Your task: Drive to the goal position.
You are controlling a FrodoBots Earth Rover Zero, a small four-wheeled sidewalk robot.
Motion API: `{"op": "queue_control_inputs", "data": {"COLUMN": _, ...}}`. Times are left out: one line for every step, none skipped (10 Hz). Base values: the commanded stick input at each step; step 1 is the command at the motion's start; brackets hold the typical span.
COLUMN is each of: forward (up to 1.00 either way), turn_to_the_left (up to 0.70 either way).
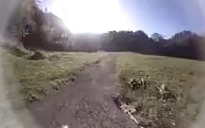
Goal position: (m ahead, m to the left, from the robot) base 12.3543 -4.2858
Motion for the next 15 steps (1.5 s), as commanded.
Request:
{"op": "queue_control_inputs", "data": {"forward": 1.0, "turn_to_the_left": 0.41}}
{"op": "queue_control_inputs", "data": {"forward": 1.0, "turn_to_the_left": 0.41}}
{"op": "queue_control_inputs", "data": {"forward": 1.0, "turn_to_the_left": 0.25}}
{"op": "queue_control_inputs", "data": {"forward": 1.0, "turn_to_the_left": 0.01}}
{"op": "queue_control_inputs", "data": {"forward": 1.0, "turn_to_the_left": 0.01}}
{"op": "queue_control_inputs", "data": {"forward": 1.0, "turn_to_the_left": 0.01}}
{"op": "queue_control_inputs", "data": {"forward": 1.0, "turn_to_the_left": 0.01}}
{"op": "queue_control_inputs", "data": {"forward": 1.0, "turn_to_the_left": 0.01}}
{"op": "queue_control_inputs", "data": {"forward": 1.0, "turn_to_the_left": 0.01}}
{"op": "queue_control_inputs", "data": {"forward": 1.0, "turn_to_the_left": 0.01}}
{"op": "queue_control_inputs", "data": {"forward": 1.0, "turn_to_the_left": 0.01}}
{"op": "queue_control_inputs", "data": {"forward": 1.0, "turn_to_the_left": 0.01}}
{"op": "queue_control_inputs", "data": {"forward": 1.0, "turn_to_the_left": -0.04}}
{"op": "queue_control_inputs", "data": {"forward": 1.0, "turn_to_the_left": -0.32}}
{"op": "queue_control_inputs", "data": {"forward": 1.0, "turn_to_the_left": -0.39}}
